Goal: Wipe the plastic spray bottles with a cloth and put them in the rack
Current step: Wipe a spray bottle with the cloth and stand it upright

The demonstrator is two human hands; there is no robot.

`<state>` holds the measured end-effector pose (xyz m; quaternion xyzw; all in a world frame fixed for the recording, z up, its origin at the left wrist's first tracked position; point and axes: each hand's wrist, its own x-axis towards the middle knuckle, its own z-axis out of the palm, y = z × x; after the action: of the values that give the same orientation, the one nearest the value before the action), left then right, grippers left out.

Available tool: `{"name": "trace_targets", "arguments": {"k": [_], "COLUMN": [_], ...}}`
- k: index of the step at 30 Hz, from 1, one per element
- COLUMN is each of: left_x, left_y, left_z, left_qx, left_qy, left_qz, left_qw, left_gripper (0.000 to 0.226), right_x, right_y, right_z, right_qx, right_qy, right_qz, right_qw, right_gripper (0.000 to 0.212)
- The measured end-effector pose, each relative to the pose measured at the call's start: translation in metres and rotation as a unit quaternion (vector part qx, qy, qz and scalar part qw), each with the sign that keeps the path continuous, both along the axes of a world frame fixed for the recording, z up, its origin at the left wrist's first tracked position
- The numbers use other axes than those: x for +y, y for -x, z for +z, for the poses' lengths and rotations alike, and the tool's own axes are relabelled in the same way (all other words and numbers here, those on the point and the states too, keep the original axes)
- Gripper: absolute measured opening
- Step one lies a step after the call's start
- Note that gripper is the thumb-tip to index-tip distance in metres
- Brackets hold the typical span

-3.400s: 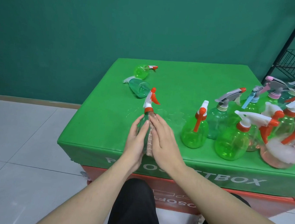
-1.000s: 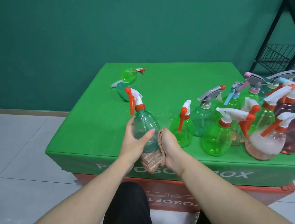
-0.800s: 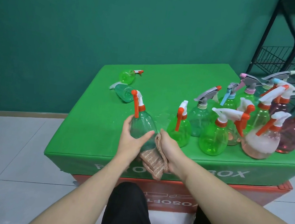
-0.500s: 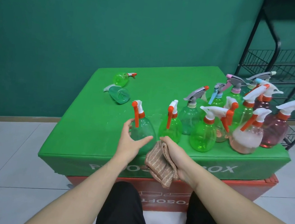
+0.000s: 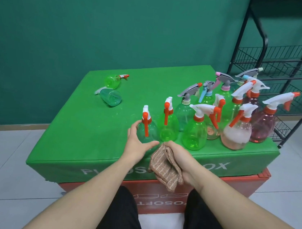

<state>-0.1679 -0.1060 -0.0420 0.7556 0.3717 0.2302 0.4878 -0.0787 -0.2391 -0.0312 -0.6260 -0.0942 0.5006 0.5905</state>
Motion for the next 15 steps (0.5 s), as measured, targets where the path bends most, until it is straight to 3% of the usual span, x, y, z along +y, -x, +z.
{"name": "trace_targets", "arguments": {"k": [15], "left_x": [0.007], "left_y": [-0.010], "left_z": [-0.006], "left_qx": [0.010], "left_qy": [0.012], "left_qz": [-0.015], "left_qw": [1.000], "left_gripper": [0.116], "right_x": [0.003], "right_y": [0.000], "right_z": [-0.008], "right_qx": [0.007], "right_qy": [-0.003], "right_qz": [-0.003], "right_qw": [1.000], "right_gripper": [0.022]}}
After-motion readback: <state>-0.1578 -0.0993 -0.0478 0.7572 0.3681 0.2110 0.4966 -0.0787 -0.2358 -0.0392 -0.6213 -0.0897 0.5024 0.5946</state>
